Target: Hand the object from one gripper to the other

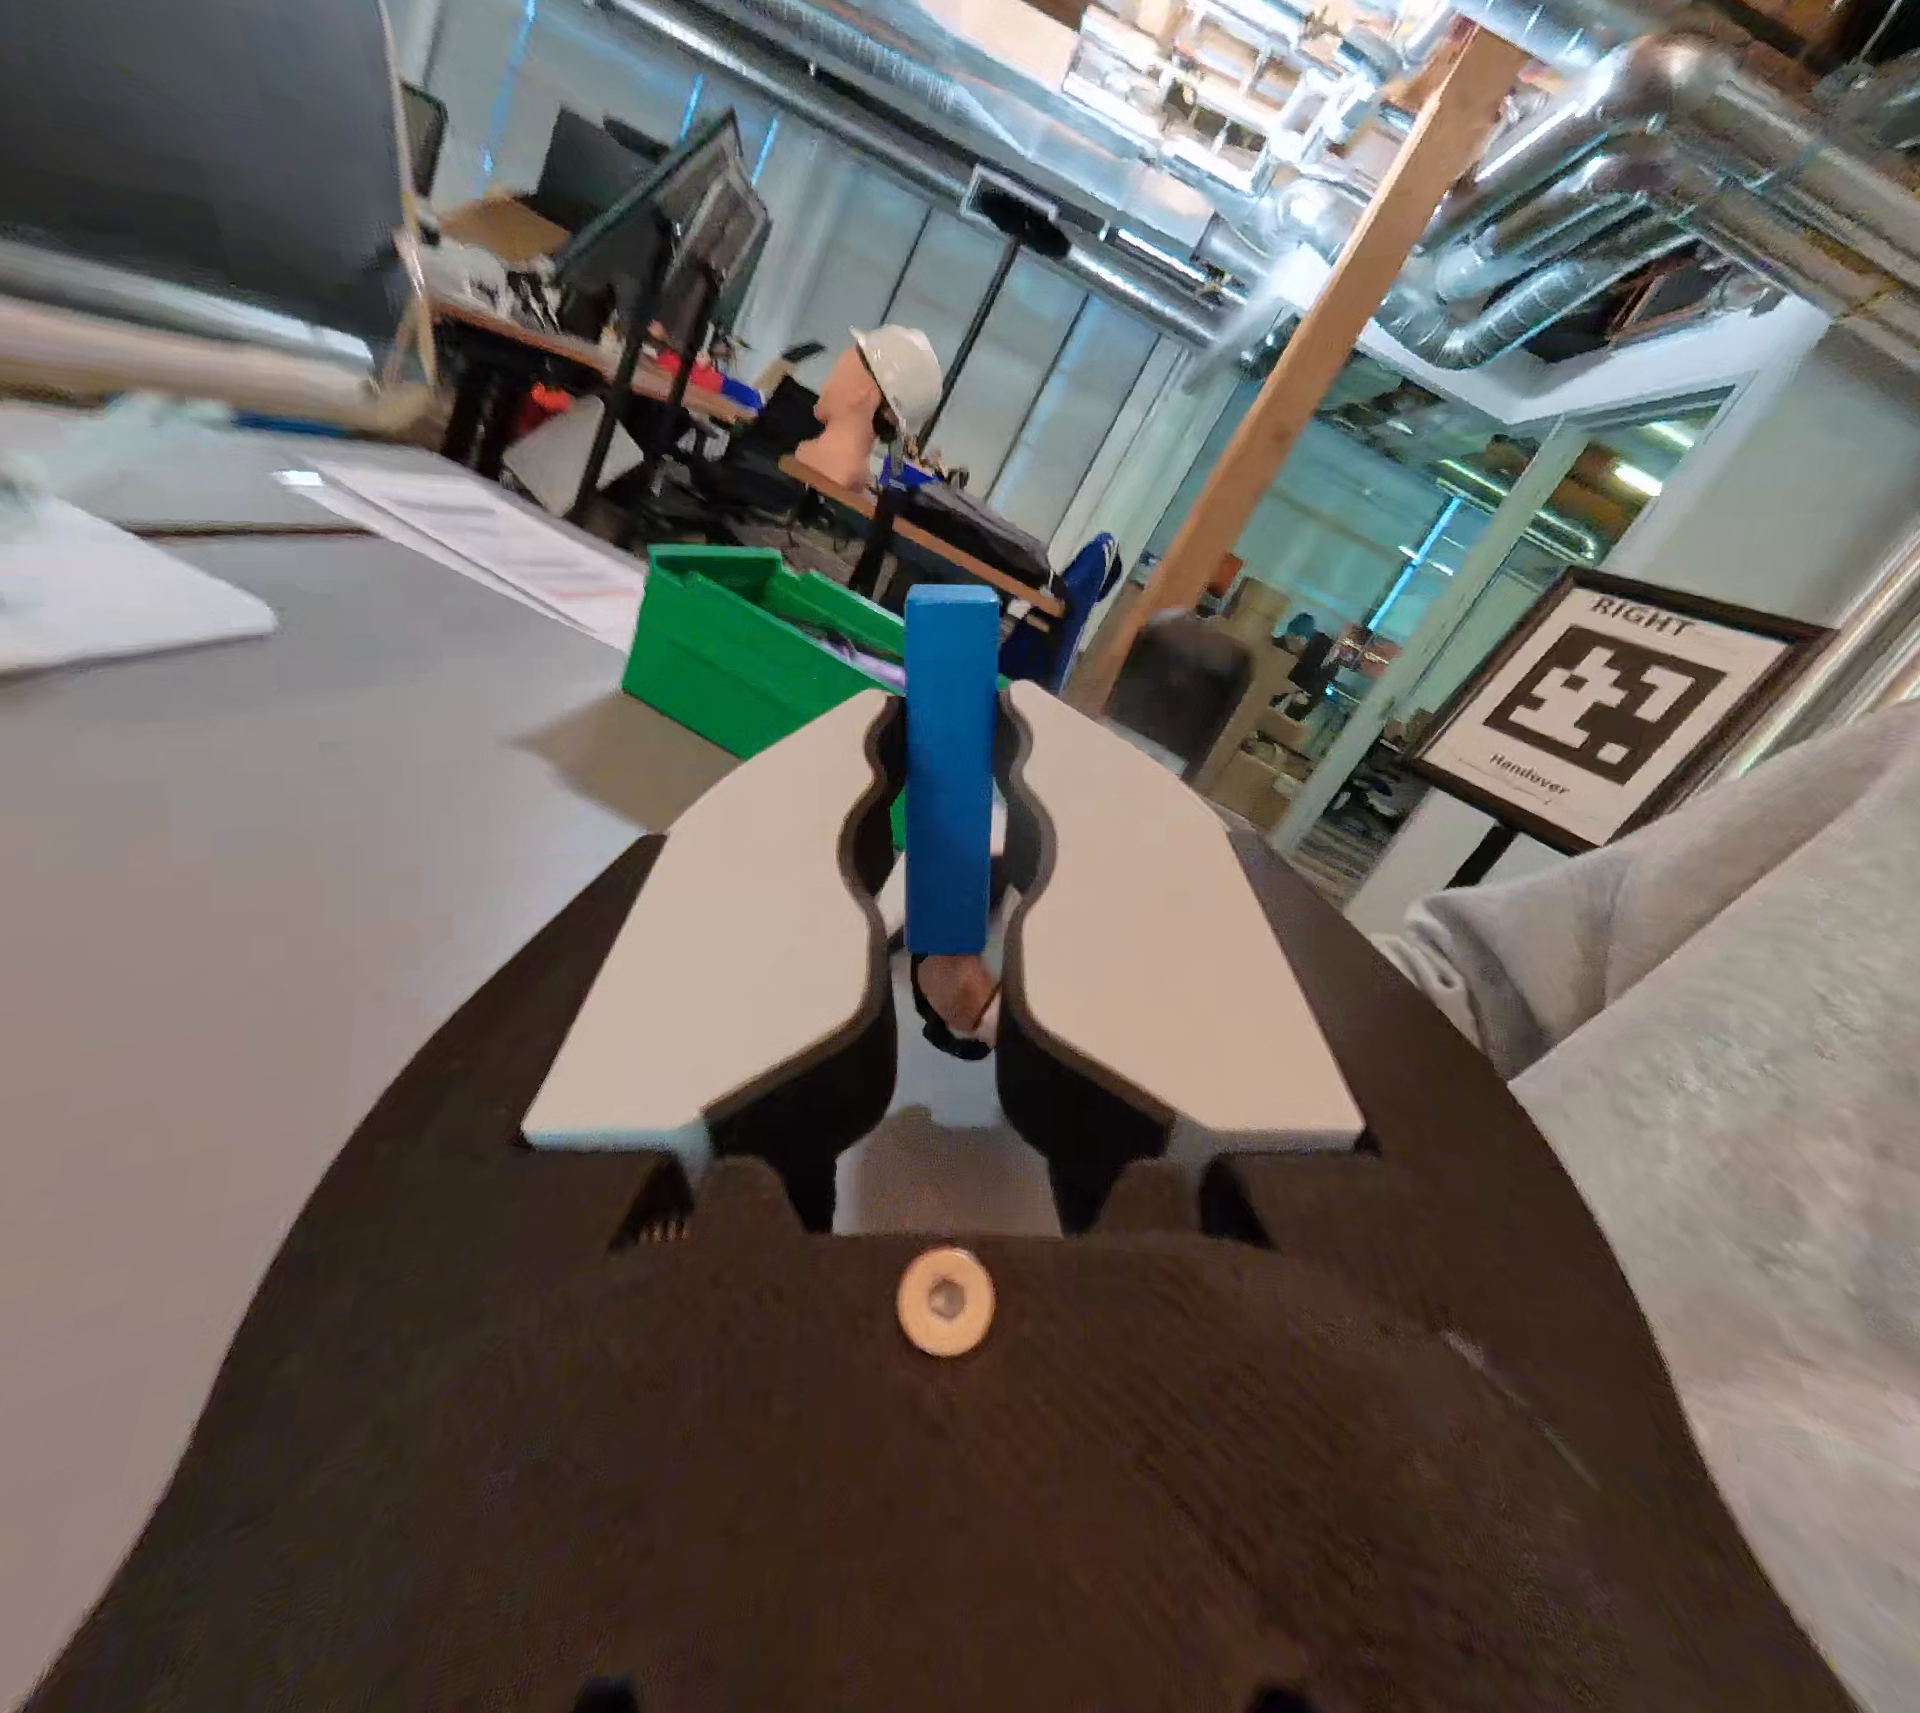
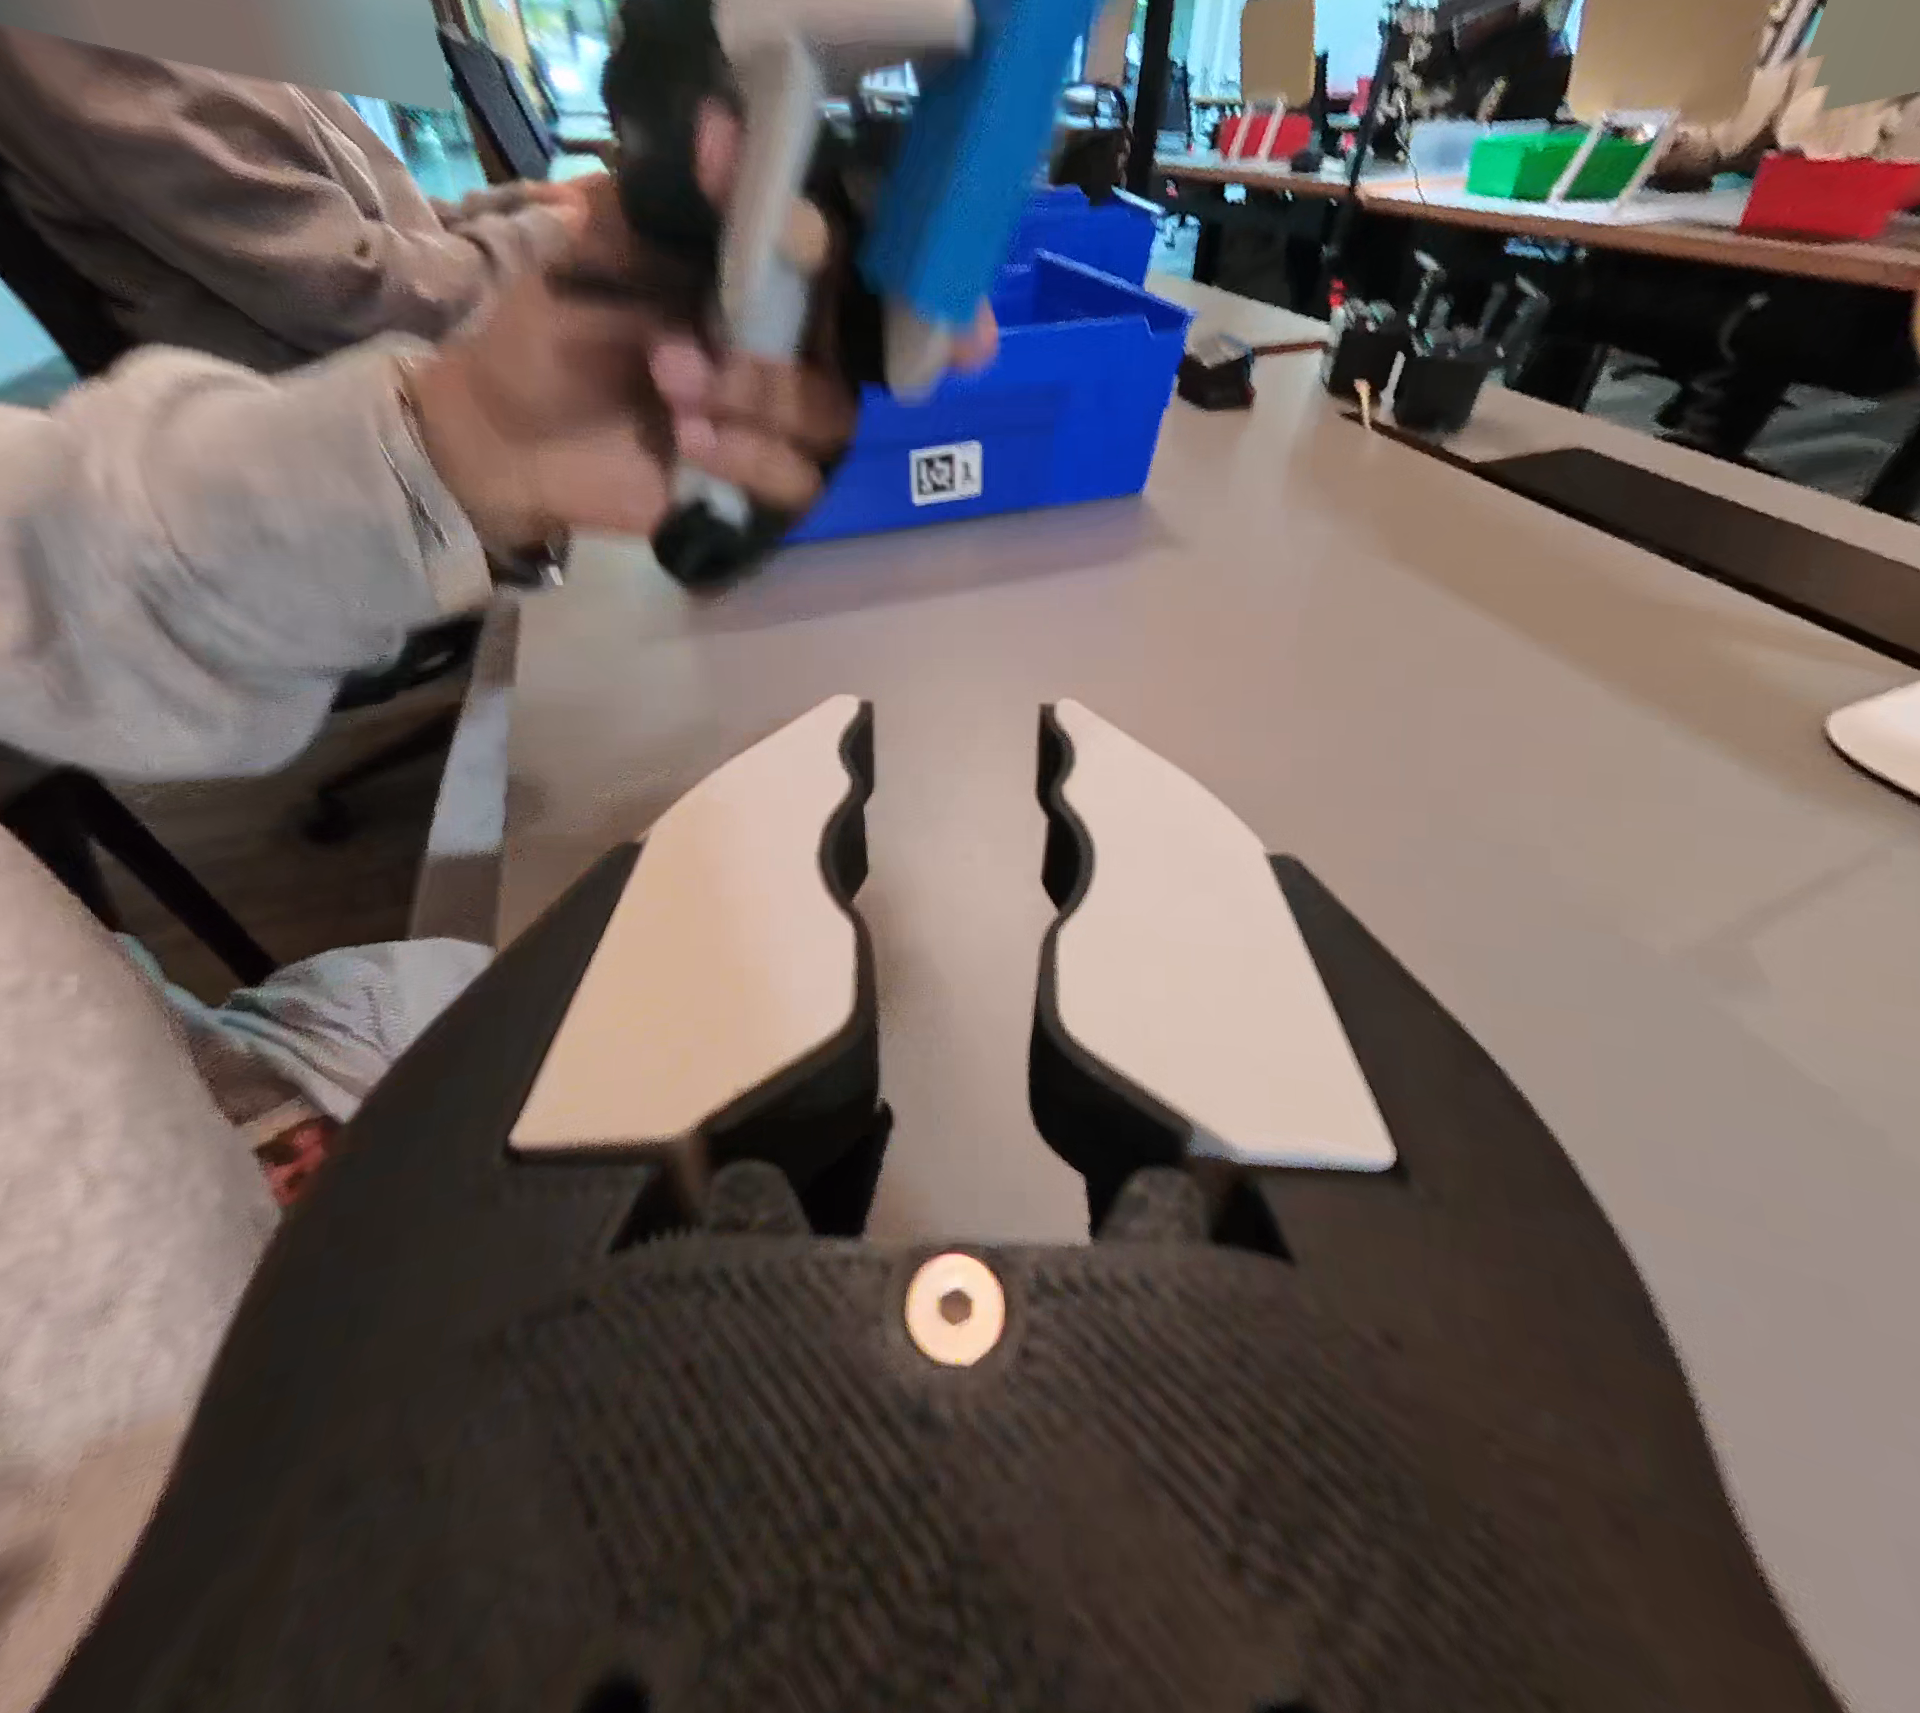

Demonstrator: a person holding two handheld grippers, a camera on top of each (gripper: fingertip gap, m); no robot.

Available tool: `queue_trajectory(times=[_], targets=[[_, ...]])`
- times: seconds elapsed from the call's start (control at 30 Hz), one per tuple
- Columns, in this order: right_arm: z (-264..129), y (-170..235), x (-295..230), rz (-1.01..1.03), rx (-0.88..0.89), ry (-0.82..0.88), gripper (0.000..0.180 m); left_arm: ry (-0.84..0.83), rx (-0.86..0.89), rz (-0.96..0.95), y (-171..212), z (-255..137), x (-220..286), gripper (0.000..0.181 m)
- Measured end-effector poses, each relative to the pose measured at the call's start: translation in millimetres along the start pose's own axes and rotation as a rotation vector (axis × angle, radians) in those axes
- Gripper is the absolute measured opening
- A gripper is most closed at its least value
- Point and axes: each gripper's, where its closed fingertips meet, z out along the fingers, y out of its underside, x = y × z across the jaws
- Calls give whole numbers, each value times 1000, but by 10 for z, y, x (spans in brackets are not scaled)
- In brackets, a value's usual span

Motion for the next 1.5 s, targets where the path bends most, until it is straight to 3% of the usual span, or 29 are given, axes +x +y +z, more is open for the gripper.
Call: queue_trajectory(times=[0.17, 0.27, 0.4, 0.53, 0.6, 0.7, 0.87, 0.97, 1.1, 1.37, 1.5], targets=[[-111, -25, 101, -48, 57, 33, 28, -41, -119, 2, 588, 352, -197, 16], [-78, 89, 378, -17, 43, 97, 33, -104, -148, 67, 661, 427, -393, 17], [-42, -35, 457, 211, 67, -44, 47, -61, -89, 44, 608, 553, -416, 17], [-133, -124, 323, 464, 90, -233, 29, 61, -59, 7, 739, 680, -217, 17], [-204, -73, 307, 406, 106, -198, 19, 119, -46, -39, 795, 719, -155, 17], [-297, -7, 268, 359, 119, -181, 19, 166, -72, -73, 889, 771, -105, 17], [-323, -31, 265, 432, 149, -266, 29, 184, -73, -44, 872, 789, -36, 16], [-302, -56, 280, 463, 174, -280, 22, 166, -49, -36, 834, 736, -85, 16], [-223, 14, 252, 454, 133, -275, 25, 158, 11, -75, 715, 668, -153, 17], [-167, 39, 274, 456, 131, -241, 16, 128, -7, -49, 720, 642, -204, 16], [-233, -15, 348, 467, 167, -207, 16, 132, 6, -82, 692, 632, -213, 25]])
